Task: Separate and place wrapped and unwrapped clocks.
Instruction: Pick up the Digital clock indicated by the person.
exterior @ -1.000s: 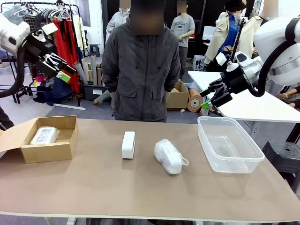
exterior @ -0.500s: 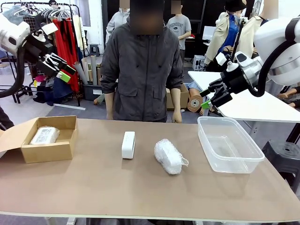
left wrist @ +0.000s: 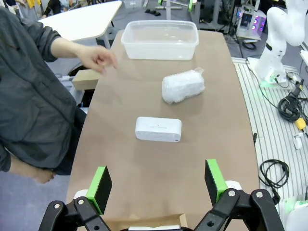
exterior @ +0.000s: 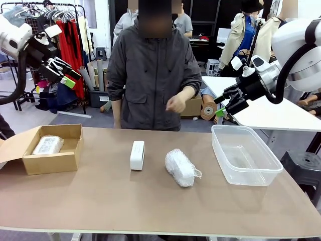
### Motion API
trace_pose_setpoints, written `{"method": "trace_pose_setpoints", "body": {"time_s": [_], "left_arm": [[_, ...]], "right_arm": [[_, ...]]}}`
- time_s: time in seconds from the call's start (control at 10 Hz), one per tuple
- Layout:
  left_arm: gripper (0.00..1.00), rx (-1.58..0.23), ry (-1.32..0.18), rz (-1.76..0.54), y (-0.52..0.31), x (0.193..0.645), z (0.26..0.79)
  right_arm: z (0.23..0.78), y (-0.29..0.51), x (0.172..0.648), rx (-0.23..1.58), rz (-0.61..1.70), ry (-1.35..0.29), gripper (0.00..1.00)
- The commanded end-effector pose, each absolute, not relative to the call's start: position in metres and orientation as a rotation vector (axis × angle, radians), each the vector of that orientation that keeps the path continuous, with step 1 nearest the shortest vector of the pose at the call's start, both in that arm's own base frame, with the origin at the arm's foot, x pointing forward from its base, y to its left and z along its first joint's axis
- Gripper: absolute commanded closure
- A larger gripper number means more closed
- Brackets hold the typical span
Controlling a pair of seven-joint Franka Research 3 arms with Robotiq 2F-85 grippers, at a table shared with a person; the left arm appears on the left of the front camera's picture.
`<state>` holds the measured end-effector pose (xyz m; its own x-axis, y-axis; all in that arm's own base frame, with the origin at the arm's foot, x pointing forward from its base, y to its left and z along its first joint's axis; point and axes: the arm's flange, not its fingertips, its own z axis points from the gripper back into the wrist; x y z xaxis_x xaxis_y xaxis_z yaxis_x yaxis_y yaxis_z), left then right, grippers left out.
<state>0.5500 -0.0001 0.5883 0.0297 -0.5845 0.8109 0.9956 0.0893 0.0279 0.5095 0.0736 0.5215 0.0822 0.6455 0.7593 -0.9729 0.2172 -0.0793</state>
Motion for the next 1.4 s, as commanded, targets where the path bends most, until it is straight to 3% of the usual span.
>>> {"method": "trace_pose_setpoints", "body": {"time_s": [0.0,1.3], "left_arm": [[0.0,-0.682,-0.784,-1.385,0.0007,0.5493,0.5895],[0.0,-0.682,-0.784,-1.385,0.0007,0.5493,0.5895]], "right_arm": [[0.5231,0.0741,0.5091,0.532,1.296,-0.788,0.0],[0.5231,0.0741,0.5091,0.532,1.296,-0.788,0.0]]}}
